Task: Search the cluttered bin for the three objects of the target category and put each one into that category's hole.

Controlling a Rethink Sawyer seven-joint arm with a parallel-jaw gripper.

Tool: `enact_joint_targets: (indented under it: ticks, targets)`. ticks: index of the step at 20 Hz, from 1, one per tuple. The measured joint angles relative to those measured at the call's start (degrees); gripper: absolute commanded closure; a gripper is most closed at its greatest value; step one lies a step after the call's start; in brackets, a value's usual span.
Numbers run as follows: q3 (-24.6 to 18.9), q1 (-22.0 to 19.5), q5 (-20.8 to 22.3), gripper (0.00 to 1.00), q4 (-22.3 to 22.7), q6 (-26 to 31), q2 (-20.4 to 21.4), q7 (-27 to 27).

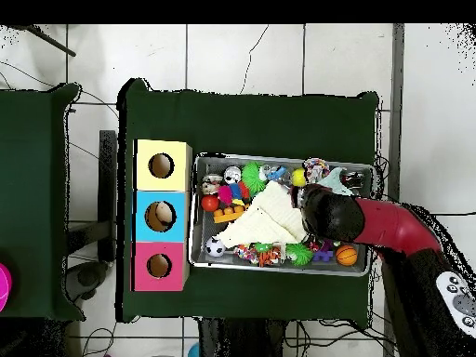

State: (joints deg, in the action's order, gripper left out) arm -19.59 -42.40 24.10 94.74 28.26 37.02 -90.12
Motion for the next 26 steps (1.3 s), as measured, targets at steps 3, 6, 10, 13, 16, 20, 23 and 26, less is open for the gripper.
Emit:
enact_joint_targets:
  ticks: [3,6,10,13,16,20,23,26]
  targets:
    - [0.0,-1.1,0.0,0.00,-0.4,0.0,0.0,0.0]
    - [0.0,-1.7,0.0,0.00,-0.9,0.0,0.0,0.0]
    - [0.0,-1.9,0.1,0.00,-1.9,0.0,-0.4,0.0]
    - [0.0,-1.9,0.8,0.00,-3.0,0.0,-1.4,0.0]
    - [0.0,-1.8,2.2,0.00,-4.6,-0.6,-3.3,0.0]
    - [0.0,-1.8,3.7,0.00,-5.9,-2.6,-5.7,0.0]
    - [0.0,-1.8,4.6,0.00,-6.4,-4.2,-7.1,0.0]
    - [-0.1,-1.9,6.0,0.00,-7.1,-6.6,-9.3,0.0]
